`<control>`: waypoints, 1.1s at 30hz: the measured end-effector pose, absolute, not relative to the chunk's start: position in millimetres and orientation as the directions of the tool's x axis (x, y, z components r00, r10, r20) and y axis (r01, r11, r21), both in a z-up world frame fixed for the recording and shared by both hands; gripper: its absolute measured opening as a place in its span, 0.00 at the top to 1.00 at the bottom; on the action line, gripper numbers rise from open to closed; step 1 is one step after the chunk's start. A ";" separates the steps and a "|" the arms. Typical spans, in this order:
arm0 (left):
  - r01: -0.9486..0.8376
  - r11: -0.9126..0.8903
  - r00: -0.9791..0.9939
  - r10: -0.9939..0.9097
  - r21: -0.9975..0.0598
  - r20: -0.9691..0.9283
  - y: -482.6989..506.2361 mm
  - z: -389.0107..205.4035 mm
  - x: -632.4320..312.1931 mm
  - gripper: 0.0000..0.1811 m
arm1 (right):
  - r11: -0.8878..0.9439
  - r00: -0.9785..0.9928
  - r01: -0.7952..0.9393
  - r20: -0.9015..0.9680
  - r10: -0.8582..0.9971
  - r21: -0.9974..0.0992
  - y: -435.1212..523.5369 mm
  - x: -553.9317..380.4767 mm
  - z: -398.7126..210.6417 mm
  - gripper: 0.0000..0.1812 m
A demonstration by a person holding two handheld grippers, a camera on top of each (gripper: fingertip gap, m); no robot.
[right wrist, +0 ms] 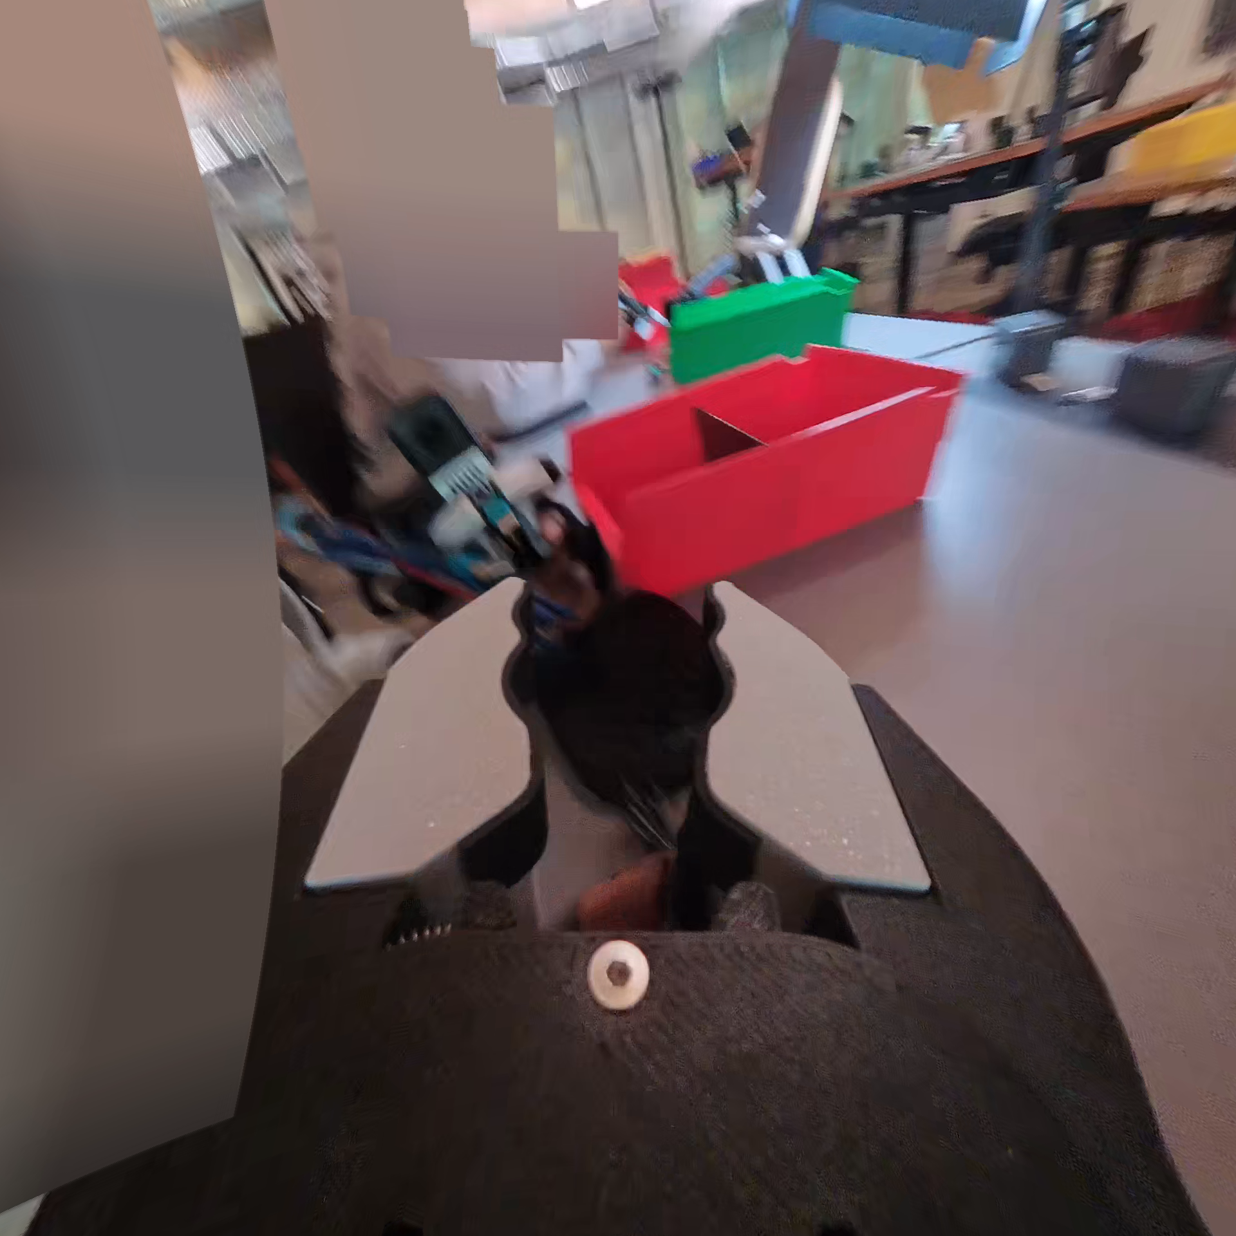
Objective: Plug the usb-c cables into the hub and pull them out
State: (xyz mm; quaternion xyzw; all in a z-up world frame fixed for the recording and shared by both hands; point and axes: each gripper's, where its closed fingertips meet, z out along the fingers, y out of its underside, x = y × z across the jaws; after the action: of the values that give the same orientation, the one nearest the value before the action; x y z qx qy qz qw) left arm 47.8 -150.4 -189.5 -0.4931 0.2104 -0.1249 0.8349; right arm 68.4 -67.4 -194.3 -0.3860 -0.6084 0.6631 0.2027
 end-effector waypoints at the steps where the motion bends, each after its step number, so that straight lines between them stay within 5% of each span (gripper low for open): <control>1: 0.012 0.479 0.885 -0.414 -0.878 -0.214 -149.7 -189.8 45.3 0.96 | -0.038 -0.599 0.180 -0.140 0.788 -0.983 -54.5 75.2 -200.1 0.71; 5: 0.056 0.485 0.881 -0.435 -0.873 -0.184 -150.1 -189.2 43.6 0.95 | 0.467 -0.614 0.164 0.281 0.738 -0.869 -21.9 106.1 -248.5 0.71; 10: 0.056 0.479 0.869 -0.456 -0.876 -0.193 -149.0 -191.6 46.6 0.95 | 0.848 -0.561 0.067 0.683 0.468 -0.526 12.6 114.7 -287.9 0.79; 15: 0.067 0.470 0.849 -0.491 -0.880 -0.198 -147.6 -193.9 52.4 0.96 | 0.941 -0.623 -0.123 0.763 0.174 -0.315 16.1 91.3 -310.8 0.77; 22: 0.060 0.386 0.845 -0.511 -0.921 -0.159 -135.5 -209.3 51.1 0.96 | 0.874 -0.658 -0.298 0.746 0.104 -0.385 -9.7 85.5 -325.5 0.72; 30: 0.061 0.332 0.844 -0.520 -0.941 -0.129 -127.8 -216.2 51.4 0.95 | 0.843 -0.558 -0.481 0.826 -0.083 -0.240 -34.4 91.0 -330.4 0.80; 33: 0.047 0.317 0.842 -0.523 -0.947 -0.133 -125.8 -219.0 53.2 0.95 | 0.823 -0.592 -0.488 0.803 -0.068 -0.290 -44.9 91.5 -328.0 0.78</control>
State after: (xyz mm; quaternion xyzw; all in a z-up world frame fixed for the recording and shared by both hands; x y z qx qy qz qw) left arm 53.2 -125.8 -219.0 -0.5554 0.2140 -0.1821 0.7826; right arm 91.5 -44.9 -328.0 0.1623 -0.8567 0.2493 0.4215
